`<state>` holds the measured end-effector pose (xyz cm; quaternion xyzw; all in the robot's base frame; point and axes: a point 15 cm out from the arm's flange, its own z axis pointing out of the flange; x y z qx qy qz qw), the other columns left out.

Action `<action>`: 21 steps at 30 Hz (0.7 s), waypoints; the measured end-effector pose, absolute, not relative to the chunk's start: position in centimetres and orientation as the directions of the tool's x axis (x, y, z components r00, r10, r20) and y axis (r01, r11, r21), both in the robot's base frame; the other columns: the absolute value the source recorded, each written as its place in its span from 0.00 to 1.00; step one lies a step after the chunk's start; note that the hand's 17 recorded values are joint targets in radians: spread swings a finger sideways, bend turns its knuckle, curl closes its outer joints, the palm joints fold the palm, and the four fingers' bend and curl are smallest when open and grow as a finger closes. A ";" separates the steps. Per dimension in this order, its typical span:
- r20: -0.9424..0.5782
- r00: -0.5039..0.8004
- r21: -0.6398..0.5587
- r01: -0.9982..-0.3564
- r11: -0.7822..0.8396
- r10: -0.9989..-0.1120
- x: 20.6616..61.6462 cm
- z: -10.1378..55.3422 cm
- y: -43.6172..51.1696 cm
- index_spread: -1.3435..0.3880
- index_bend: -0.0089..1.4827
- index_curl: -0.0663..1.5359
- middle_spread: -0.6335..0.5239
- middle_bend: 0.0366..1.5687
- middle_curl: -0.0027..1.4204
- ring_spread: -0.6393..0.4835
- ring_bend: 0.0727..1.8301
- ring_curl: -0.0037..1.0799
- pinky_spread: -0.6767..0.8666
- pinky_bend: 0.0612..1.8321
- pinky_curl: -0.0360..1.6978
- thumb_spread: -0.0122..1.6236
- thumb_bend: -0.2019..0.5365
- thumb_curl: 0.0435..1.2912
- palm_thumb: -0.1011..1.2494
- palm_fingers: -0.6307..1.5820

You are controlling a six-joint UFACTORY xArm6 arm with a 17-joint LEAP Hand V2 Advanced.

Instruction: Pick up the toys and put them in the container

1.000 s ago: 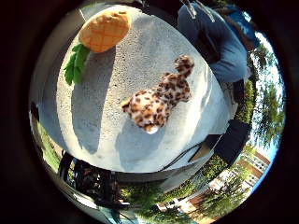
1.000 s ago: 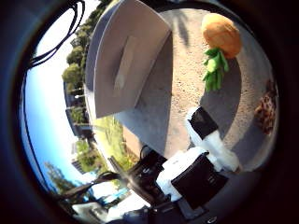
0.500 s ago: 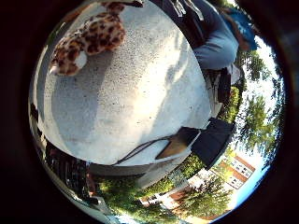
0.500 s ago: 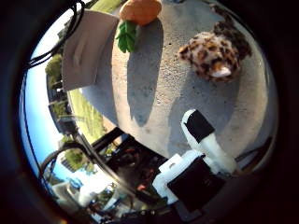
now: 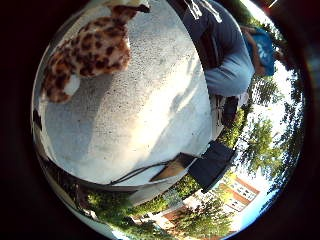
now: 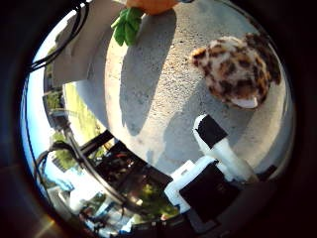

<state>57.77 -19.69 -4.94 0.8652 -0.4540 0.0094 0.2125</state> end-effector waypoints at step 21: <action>0.254 0.586 0.334 -0.800 -0.499 -0.769 57.9 -8.0 -22.1 0.57 0.06 0.16 0.42 0.37 0.36 0.67 0.49 0.51 0.69 0.23 0.20 0.65 0.25 0.27 0.66 0.69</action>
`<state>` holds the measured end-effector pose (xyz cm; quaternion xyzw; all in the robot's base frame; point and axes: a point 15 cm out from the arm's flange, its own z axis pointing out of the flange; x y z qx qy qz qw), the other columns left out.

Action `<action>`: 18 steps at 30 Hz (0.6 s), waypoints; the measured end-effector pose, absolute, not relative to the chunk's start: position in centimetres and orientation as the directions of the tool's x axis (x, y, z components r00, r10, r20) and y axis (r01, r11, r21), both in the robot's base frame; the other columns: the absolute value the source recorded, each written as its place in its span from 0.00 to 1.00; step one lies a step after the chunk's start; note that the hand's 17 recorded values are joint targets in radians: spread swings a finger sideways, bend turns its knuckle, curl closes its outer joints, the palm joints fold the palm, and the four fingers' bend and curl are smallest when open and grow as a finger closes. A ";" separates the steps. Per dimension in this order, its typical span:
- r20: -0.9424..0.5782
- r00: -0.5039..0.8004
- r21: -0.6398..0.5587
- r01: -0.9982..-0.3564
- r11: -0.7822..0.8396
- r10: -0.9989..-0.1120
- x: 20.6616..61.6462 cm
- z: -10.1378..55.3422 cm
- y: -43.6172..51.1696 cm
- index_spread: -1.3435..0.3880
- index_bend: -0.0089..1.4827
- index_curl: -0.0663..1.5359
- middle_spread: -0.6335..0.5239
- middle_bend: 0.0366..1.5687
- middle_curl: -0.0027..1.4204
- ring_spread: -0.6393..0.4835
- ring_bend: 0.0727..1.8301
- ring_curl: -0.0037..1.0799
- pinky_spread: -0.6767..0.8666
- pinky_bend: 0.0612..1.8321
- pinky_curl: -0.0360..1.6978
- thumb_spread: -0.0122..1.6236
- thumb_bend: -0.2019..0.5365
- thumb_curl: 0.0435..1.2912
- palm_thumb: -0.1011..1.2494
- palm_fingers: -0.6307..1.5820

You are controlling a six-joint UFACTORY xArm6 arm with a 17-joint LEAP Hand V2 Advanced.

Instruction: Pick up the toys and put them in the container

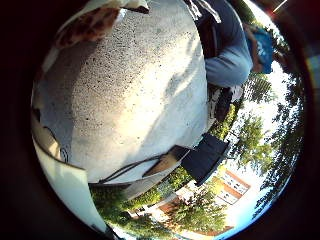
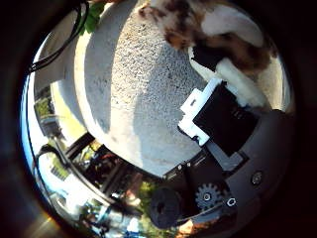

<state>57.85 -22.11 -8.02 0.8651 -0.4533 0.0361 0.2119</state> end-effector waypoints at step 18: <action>0.127 0.531 0.419 -0.794 -0.440 -0.838 54.6 1.5 -22.1 0.25 0.43 0.16 0.30 0.69 0.69 0.47 0.70 0.79 0.60 0.73 0.49 0.67 0.26 0.43 0.83 0.73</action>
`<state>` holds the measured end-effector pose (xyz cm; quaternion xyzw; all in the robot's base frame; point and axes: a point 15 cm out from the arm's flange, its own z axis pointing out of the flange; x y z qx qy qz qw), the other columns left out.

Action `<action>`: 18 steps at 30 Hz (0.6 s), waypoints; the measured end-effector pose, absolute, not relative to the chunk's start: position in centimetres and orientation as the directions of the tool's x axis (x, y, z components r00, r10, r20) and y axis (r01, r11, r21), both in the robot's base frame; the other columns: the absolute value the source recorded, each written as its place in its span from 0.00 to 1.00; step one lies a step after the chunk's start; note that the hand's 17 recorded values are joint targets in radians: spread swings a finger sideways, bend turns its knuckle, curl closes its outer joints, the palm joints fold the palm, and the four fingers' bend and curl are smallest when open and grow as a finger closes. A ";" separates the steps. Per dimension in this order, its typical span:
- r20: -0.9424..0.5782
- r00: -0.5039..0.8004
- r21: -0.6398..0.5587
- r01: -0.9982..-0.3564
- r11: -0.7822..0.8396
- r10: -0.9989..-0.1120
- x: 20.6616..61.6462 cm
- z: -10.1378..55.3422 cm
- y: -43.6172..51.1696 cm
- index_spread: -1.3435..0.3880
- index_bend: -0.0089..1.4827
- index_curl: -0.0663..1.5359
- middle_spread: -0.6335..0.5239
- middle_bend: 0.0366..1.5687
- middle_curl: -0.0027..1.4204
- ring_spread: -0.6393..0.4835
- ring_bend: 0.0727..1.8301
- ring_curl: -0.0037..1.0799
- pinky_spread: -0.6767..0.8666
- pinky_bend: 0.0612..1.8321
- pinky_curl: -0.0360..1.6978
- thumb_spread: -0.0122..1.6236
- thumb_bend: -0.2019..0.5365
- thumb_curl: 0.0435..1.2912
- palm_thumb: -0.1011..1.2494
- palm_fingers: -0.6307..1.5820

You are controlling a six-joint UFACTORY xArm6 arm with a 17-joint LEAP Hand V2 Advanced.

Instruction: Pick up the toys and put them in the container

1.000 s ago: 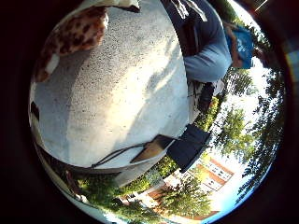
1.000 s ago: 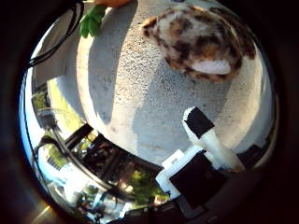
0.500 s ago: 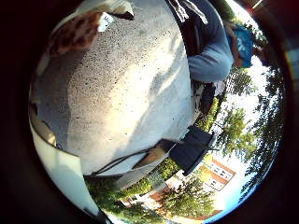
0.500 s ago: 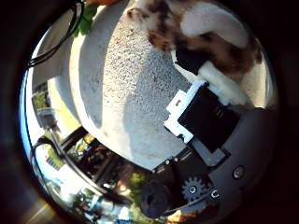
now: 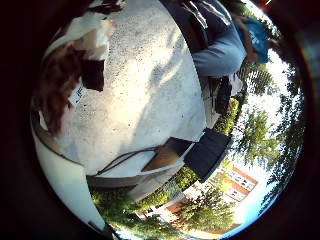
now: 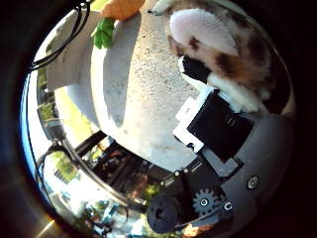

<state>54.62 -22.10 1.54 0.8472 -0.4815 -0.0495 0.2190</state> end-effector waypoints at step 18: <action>-0.314 0.662 0.073 -0.698 -0.712 -0.681 52.2 23.3 9.9 0.14 0.60 0.24 0.30 0.75 0.81 0.43 0.77 0.86 0.54 0.80 0.57 0.68 0.25 0.52 0.82 0.66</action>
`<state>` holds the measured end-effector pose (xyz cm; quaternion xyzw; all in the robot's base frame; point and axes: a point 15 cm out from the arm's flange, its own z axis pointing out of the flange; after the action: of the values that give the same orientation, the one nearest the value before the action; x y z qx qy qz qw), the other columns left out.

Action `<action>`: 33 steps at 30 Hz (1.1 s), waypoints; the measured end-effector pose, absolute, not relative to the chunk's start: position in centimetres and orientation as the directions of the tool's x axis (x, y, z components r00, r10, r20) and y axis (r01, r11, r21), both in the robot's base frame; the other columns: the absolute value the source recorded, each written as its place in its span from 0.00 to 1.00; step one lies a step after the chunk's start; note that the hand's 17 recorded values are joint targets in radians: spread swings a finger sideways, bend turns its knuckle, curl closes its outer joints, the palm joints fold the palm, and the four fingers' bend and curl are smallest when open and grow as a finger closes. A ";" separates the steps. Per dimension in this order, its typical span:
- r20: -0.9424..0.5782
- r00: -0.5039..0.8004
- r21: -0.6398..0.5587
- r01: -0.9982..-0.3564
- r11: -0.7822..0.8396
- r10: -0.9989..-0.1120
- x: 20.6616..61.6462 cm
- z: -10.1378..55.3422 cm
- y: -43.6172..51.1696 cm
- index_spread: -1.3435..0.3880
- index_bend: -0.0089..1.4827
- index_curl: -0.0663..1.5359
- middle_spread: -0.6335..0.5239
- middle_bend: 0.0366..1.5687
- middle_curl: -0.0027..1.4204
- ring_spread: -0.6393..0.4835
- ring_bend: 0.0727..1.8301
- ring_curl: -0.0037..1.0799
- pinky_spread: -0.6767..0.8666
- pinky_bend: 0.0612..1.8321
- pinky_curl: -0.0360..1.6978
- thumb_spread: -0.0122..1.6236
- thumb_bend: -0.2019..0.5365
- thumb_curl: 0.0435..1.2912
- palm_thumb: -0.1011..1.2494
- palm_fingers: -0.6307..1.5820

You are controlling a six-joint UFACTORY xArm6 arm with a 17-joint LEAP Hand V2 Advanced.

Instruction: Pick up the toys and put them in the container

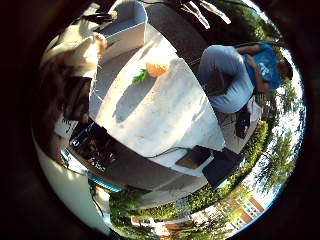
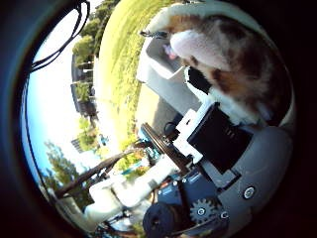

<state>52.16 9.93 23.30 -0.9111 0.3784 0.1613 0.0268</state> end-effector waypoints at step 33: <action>-0.142 0.616 -0.091 -0.787 -0.610 -0.774 59.6 10.3 24.7 0.52 0.24 0.31 0.56 0.12 0.35 0.81 0.32 0.37 0.76 0.52 0.40 0.66 0.23 0.43 0.64 0.23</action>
<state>59.58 24.66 10.25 -0.8961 0.4357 0.0442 0.0720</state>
